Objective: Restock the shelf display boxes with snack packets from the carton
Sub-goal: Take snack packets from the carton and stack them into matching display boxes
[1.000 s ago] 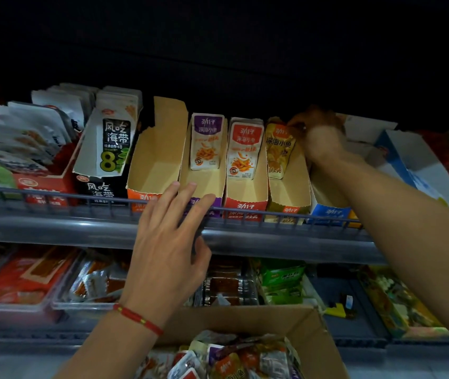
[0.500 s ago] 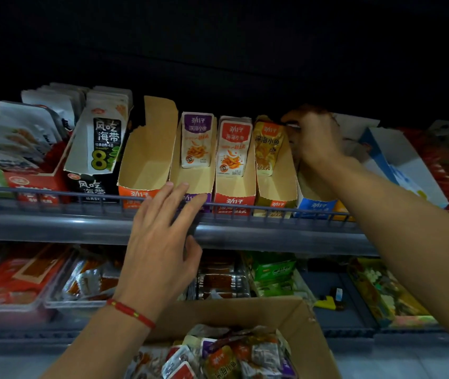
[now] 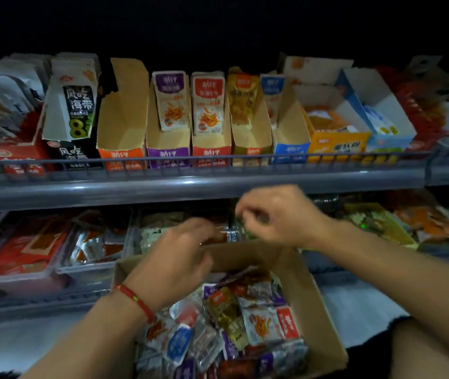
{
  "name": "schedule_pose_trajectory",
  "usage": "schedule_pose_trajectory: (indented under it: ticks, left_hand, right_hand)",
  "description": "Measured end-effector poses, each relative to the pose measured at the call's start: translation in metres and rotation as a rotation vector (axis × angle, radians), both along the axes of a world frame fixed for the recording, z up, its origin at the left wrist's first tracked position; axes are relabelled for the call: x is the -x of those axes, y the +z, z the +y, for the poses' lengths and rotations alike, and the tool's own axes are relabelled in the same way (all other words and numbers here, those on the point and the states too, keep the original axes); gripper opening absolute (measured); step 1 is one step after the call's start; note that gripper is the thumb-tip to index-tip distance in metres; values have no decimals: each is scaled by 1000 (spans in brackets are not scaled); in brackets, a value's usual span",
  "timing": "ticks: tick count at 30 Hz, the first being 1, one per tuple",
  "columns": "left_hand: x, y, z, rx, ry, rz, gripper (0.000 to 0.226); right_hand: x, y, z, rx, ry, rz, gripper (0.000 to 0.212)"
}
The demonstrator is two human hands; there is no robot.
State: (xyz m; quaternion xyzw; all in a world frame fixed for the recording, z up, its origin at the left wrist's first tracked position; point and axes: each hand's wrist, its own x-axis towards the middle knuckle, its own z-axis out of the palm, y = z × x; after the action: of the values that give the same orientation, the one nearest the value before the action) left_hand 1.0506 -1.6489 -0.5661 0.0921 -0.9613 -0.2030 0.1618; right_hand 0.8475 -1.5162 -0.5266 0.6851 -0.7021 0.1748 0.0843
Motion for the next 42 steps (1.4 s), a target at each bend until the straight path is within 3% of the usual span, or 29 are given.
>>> schedule_pose_trajectory:
  ticks: [4, 7, 12, 16, 19, 22, 25, 27, 29, 35, 37, 39, 42]
  left_hand:
    - [-5, -18, 13, -81, -74, -559, 46]
    - [-5, -26, 15, -85, -63, -752, 48]
    - [-2, -29, 10, -86, -14, -787, 46]
    - [-2, -27, 8, -87, 29, -701, 39]
    - [-2, -19, 6, -164, 75, -594, 40]
    - [0, -14, 1, -334, 179, -454, 50]
    - [1, -10, 4, -813, 276, -318, 50]
    - [4, -1, 12, -1246, 345, -183, 42]
    - [6, 7, 13, -1412, 402, -14, 30]
    - [11, 14, 5, -1273, 489, 325, 14]
    - [10, 14, -2, -1007, 475, 358, 16]
    - [7, 15, -11, -735, 404, 336, 23]
    - [2, 20, -16, -490, 275, 274, 26]
  right_hand:
    - [-11, -70, 23, -667, -29, -23, 18]
    - [-12, -104, 25, -970, -63, 28, 18]
    - [-18, -143, 23, -1061, -84, 205, 26]
    - [-25, -142, 19, -1015, -84, 183, 25]
    - [-23, -112, 17, -875, -192, -157, 10]
    - [-13, -70, 24, -619, -292, -760, 10]
    - [-16, -38, 39, -375, -302, -1408, 18]
    - [-20, -29, 44, -295, -275, -1595, 24]
    - [-21, -29, 42, -239, -270, -1666, 27]
    - [-30, -29, 34, -384, -236, -1487, 33]
    - [-29, -30, 30, -293, -278, -1262, 30]
    - [-28, -29, 27, -93, -307, -910, 27]
    - [-39, -19, 17, 45, -202, -558, 41]
